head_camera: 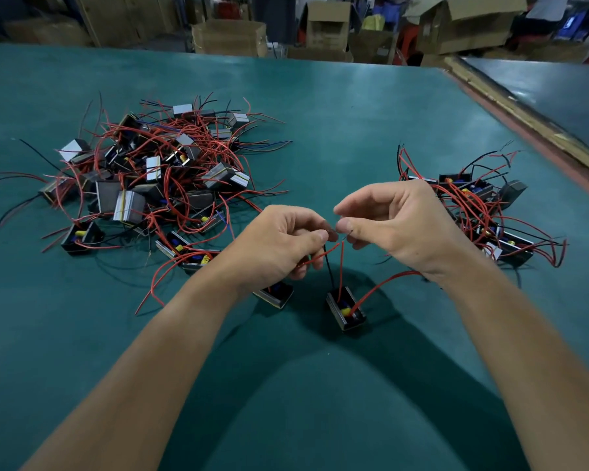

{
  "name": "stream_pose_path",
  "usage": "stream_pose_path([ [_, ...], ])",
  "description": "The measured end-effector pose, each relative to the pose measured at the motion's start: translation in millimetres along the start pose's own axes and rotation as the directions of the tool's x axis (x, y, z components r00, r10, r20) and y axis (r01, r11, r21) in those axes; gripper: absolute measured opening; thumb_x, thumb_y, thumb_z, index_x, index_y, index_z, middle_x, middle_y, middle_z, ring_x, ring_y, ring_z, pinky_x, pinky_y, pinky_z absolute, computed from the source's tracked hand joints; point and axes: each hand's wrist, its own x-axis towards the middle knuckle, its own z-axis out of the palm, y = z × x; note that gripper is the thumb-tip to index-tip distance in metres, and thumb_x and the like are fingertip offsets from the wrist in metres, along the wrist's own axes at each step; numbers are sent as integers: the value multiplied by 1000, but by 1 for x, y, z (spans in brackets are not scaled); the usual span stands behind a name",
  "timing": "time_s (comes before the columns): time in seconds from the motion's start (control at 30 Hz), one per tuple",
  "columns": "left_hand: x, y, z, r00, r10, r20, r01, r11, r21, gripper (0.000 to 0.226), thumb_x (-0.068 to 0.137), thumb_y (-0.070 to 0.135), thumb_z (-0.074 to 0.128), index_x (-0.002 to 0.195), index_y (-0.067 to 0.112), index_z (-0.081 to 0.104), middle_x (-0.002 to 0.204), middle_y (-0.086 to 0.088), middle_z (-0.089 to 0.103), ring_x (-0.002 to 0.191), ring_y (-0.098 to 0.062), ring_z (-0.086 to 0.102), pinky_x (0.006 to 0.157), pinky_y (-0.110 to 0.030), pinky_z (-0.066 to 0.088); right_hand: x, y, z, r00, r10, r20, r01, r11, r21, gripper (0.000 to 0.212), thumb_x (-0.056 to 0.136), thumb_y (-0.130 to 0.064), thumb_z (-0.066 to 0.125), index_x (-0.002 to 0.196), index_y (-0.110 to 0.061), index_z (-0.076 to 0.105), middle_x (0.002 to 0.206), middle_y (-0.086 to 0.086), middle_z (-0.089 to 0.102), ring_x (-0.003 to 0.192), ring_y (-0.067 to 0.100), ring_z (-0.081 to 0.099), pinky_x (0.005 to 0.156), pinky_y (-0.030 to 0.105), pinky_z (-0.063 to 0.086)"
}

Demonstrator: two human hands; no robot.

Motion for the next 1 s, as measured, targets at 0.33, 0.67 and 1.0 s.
stream_pose_path([
  [0.33,1,-3,-3,999,30,20,-30,999,-23,11,97,10,58,87,5,59,62,-5,67,45,-14,47,46,-20,43,-1,-1,2,1000,-28,-5,27,989,-145,20,79,-1,80,82,-20,75,60,-12,70,54,1,61,60,17,54],
  [0.67,4,-5,-3,986,138,-92,-133,989,60,14,89,7,68,76,5,68,56,3,60,44,-11,50,46,-19,44,-3,-4,1,998,-11,69,29,965,-260,16,86,-8,74,71,-13,75,60,6,69,55,13,58,53,33,48],
  [1.0,3,-3,-2,965,214,-155,-205,976,72,5,82,4,75,80,8,75,58,5,66,44,-9,47,45,-19,41,-2,-4,-1,983,150,104,-152,988,5,14,85,3,71,77,-9,73,57,1,68,48,10,60,52,21,54],
])
